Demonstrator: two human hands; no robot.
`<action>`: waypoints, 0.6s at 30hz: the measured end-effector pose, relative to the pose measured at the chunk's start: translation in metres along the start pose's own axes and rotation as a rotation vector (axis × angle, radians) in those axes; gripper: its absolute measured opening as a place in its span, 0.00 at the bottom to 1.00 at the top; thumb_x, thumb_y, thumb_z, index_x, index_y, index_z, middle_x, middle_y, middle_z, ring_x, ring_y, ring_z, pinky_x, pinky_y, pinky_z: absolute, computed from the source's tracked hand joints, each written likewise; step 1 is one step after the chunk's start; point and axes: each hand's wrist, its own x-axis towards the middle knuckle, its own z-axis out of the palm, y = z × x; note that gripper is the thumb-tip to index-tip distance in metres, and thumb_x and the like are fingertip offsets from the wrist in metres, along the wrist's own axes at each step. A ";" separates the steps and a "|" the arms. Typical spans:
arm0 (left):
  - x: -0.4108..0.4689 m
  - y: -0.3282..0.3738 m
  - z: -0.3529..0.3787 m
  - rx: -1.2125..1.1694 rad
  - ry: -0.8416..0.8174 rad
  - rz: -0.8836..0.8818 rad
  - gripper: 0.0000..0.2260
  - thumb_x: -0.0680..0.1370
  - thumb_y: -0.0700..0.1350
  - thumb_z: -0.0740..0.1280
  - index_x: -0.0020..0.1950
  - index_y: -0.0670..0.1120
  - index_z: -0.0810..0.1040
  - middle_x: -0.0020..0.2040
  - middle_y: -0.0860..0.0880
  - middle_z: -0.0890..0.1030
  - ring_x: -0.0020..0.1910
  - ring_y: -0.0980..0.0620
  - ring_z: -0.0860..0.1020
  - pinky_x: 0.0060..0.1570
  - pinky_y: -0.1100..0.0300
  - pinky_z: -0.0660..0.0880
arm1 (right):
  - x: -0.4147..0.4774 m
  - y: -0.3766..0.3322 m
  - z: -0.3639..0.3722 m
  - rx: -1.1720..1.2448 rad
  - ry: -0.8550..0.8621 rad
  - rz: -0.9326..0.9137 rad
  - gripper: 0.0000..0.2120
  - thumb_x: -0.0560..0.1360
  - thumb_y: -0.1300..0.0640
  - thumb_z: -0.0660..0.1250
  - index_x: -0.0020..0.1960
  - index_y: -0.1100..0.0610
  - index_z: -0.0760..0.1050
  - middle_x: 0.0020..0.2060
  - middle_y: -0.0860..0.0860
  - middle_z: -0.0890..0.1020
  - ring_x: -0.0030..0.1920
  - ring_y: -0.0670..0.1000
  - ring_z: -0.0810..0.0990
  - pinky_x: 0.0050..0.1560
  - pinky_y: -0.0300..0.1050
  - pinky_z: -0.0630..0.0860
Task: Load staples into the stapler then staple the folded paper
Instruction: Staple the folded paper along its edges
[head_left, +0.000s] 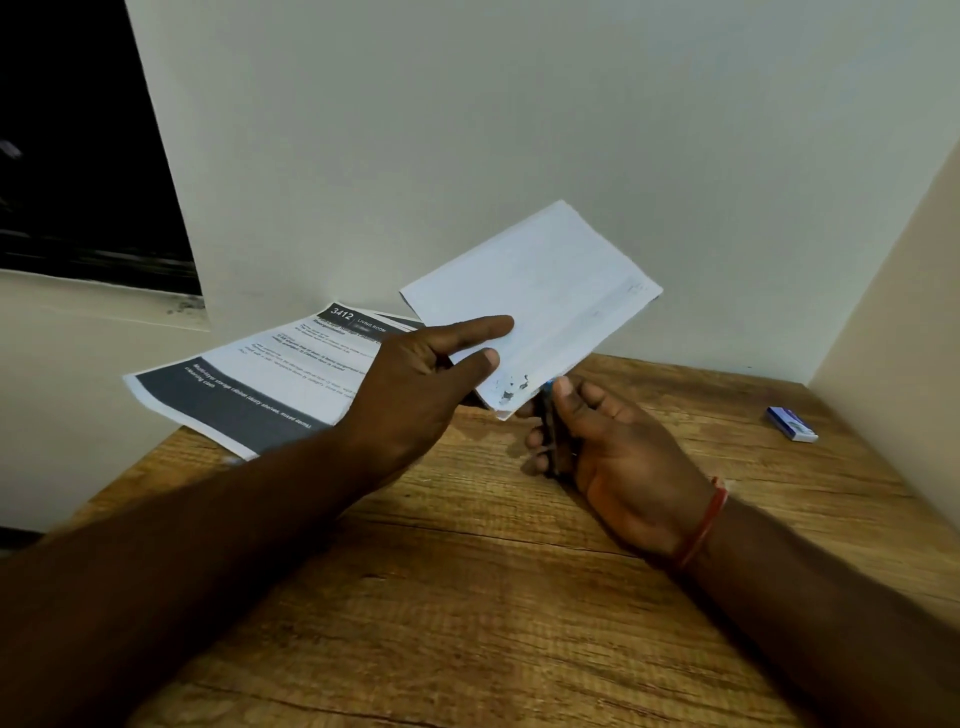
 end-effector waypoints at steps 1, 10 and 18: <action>0.001 -0.002 -0.001 0.028 -0.006 0.015 0.15 0.85 0.43 0.75 0.70 0.55 0.88 0.59 0.36 0.90 0.56 0.36 0.88 0.67 0.29 0.82 | 0.001 -0.001 -0.002 0.034 0.004 0.003 0.28 0.82 0.49 0.70 0.73 0.68 0.77 0.55 0.59 0.86 0.45 0.53 0.83 0.48 0.53 0.79; -0.005 0.004 -0.002 0.203 0.049 0.098 0.19 0.82 0.39 0.79 0.71 0.52 0.88 0.38 0.64 0.87 0.29 0.67 0.79 0.39 0.72 0.76 | 0.002 -0.010 -0.007 0.158 0.069 0.038 0.16 0.84 0.47 0.69 0.66 0.56 0.84 0.59 0.57 0.87 0.46 0.53 0.85 0.39 0.46 0.83; -0.007 0.007 -0.002 0.327 0.042 0.114 0.20 0.80 0.41 0.81 0.71 0.55 0.88 0.41 0.67 0.87 0.24 0.63 0.73 0.36 0.76 0.71 | 0.005 -0.010 -0.009 0.157 0.097 0.052 0.28 0.80 0.45 0.72 0.75 0.59 0.81 0.62 0.56 0.87 0.45 0.52 0.85 0.43 0.46 0.77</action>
